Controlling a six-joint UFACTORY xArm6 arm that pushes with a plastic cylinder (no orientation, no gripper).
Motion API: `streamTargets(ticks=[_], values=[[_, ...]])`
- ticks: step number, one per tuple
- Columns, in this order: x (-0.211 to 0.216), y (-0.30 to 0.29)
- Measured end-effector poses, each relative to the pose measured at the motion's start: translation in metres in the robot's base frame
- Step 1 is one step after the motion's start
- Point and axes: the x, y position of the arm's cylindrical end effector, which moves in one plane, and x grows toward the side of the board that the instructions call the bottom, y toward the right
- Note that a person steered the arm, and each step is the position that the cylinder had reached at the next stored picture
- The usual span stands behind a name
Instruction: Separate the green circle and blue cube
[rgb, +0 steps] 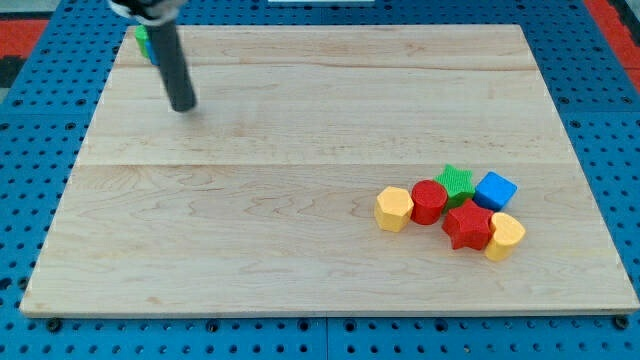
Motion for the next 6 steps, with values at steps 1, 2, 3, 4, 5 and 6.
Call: streamTargets(ticks=[1, 2, 3, 4, 5, 6], values=[[-0.043, -0.066], [-0.077, -0.102], [-0.085, -0.068], [-0.084, -0.007], [-0.106, -0.027], [-0.138, -0.058]])
